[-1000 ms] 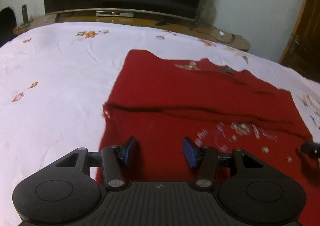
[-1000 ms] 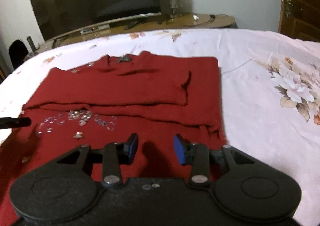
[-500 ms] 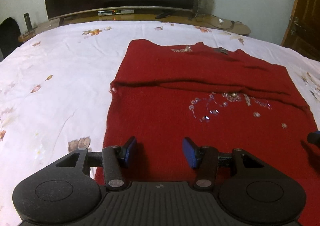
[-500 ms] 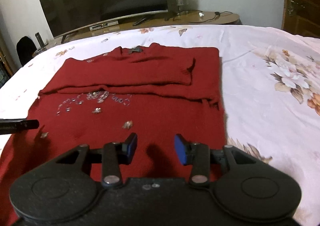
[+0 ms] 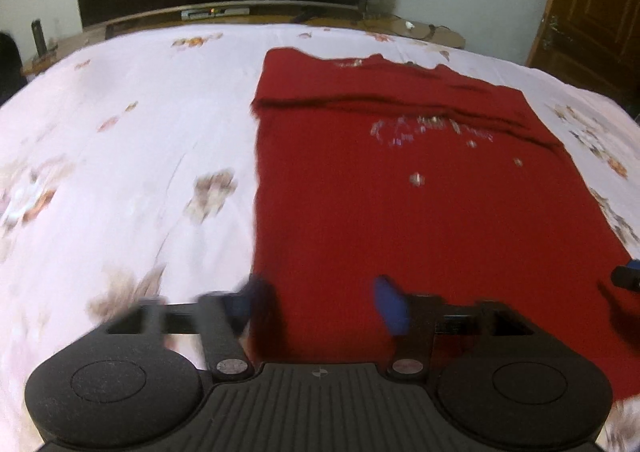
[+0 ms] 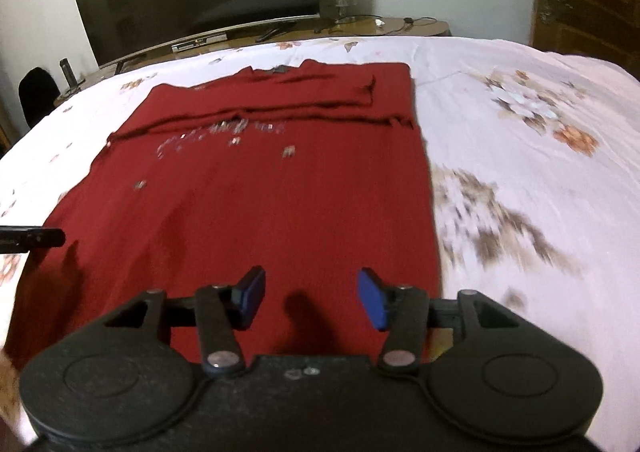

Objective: Fold small clothes

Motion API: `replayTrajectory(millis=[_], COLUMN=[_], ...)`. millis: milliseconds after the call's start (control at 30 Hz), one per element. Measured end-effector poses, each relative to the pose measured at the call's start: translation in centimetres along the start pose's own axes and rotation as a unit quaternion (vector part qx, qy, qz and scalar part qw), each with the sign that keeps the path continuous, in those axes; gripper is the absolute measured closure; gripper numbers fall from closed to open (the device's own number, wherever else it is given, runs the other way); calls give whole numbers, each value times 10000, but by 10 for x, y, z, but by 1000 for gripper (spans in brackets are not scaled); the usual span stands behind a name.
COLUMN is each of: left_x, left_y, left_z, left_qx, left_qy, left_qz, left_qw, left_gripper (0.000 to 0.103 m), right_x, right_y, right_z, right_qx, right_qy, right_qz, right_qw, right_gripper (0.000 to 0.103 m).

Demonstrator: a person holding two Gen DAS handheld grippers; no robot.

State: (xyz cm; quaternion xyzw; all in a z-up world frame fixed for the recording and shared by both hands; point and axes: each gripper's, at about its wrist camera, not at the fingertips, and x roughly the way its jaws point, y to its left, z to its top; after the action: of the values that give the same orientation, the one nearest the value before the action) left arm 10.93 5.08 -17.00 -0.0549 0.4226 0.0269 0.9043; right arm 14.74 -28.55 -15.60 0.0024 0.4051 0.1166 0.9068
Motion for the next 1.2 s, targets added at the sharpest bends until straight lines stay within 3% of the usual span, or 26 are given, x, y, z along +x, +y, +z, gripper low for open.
replayTrajectory(millis=[167,433,500,567,633,667,700,733,800,1000,1200], left_x=[-27,-25,-21,-16,-11,-8,-5,-3,0,-11,-16], left_y=[17,19,16,16,18,20,23,25,27,18,17], left_z=[-32,-61,-61,-60,-57,-55,-54,-52,-51,-34,17], left_qx=[0,-403,-388,-489,-612,-666,-721,-783,-890,-788,-911], left_qy=[41,328,365,384,413,431,448,486,502,102,-440], left_qz=[-158,-921,-1080,-1238,-1328,-1366,-1411,-1460,-1560,-1835,-2029], left_qw=[9999,9944,9927,9904,9884,9874,9863,9850,9825,9798,9740], left_gripper=[18,19,44,52,60,70,87,91,93,94,94], right_x=[-26,-43,-44,-44,-44,-43,-41,-40,-38,-45,-55], right_y=[1,-1,-4,-8,-11,-13,-16,-18,-22,-15,-19], right_z=[-36,-67,-71,-73,-74,-74,-74,-73,-71,-55,-12], right_qx=[225,499,641,813,1014,1102,1214,1313,1495,1345,1418], right_qy=[136,335,356,383,406,415,422,417,412,304,-243], right_qz=[-136,-255,-221,-179,-56,13,66,111,214,507,782], right_qw=[9996,9979,9971,9958,9940,9930,9917,9904,9877,9892,9865], right_gripper=[50,50,51,52,63,66,73,82,97,97,97])
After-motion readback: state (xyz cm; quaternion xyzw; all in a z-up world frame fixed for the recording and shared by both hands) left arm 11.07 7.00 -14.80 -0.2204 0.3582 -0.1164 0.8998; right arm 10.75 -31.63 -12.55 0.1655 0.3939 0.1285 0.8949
